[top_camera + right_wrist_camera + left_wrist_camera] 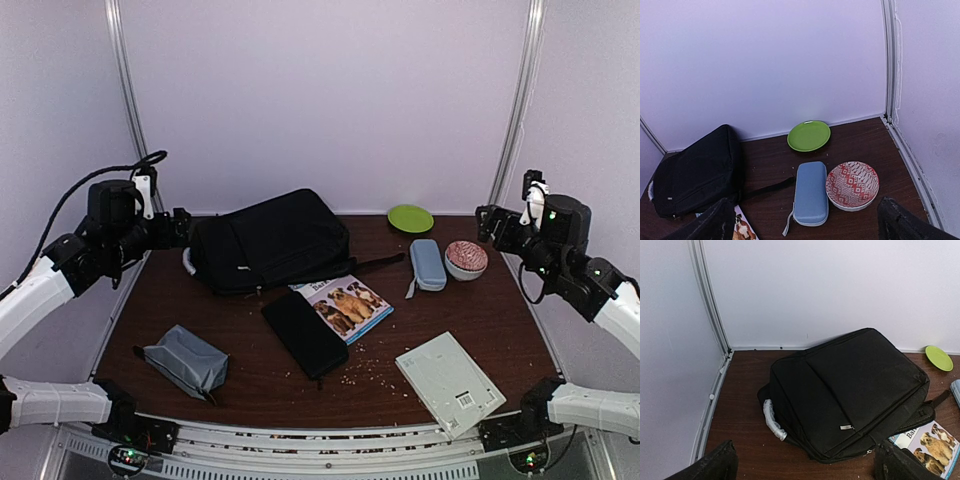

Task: Pack the student bag
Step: Adjust the student bag at the center of the board.

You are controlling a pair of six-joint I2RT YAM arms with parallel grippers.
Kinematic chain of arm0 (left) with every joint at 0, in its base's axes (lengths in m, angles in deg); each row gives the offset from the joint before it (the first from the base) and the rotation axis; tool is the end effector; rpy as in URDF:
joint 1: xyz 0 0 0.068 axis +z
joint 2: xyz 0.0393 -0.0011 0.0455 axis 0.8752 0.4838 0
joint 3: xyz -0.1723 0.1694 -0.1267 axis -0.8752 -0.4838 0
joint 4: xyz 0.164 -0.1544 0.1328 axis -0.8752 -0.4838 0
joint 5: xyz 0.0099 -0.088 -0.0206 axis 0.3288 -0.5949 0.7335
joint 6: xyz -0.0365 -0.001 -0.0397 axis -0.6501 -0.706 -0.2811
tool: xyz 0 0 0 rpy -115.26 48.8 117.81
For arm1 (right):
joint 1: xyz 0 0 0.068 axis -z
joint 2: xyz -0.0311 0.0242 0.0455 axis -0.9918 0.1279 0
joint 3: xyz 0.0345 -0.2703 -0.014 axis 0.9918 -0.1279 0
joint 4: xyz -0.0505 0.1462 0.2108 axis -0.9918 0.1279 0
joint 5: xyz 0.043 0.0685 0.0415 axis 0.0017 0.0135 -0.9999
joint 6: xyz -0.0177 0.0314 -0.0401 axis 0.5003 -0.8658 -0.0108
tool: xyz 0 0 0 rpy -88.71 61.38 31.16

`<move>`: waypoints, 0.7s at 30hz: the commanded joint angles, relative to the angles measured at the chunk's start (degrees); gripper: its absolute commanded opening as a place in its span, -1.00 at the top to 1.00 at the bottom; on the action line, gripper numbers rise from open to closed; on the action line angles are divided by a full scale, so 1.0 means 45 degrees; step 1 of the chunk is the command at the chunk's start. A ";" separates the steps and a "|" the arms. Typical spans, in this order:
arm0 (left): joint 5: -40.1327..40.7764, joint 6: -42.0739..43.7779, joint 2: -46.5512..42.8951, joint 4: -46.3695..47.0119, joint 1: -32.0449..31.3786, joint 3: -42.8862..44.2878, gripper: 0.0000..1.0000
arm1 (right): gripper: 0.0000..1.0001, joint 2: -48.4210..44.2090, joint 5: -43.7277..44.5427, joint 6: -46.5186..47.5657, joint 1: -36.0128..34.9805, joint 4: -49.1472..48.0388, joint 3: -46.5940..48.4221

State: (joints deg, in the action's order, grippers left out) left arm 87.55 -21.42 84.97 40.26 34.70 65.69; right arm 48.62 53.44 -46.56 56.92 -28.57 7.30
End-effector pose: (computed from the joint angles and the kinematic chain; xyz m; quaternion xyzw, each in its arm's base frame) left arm 0.2022 -0.0855 0.3478 -0.0589 0.8179 -0.0696 0.5681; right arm 0.1703 0.0711 0.3465 0.0387 0.7734 0.1336 0.6185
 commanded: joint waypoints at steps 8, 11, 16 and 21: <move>0.0033 0.0400 -0.0166 0.0372 -0.0052 -0.0065 -0.96 | -0.99 0.0014 -0.1080 -0.0376 -0.0044 -0.0106 0.0619; -0.0015 0.0484 -0.0081 0.0271 -0.0041 -0.0056 -0.96 | -0.99 0.0139 -0.0926 -0.0272 -0.0553 0.0302 0.0918; 0.0575 0.0332 0.0414 -0.0268 -0.0042 0.0073 -0.96 | -0.99 0.0654 0.0007 -0.0563 -0.2356 0.0507 0.1108; 0.0910 -0.0900 0.2036 -0.2506 0.0155 0.1430 -0.96 | -0.99 0.1885 0.0512 -0.1529 -0.4366 0.0031 0.0663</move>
State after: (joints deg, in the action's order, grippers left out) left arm 90.02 -21.10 89.30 36.17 34.72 67.24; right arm 53.58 52.77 -49.99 42.42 -27.83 11.28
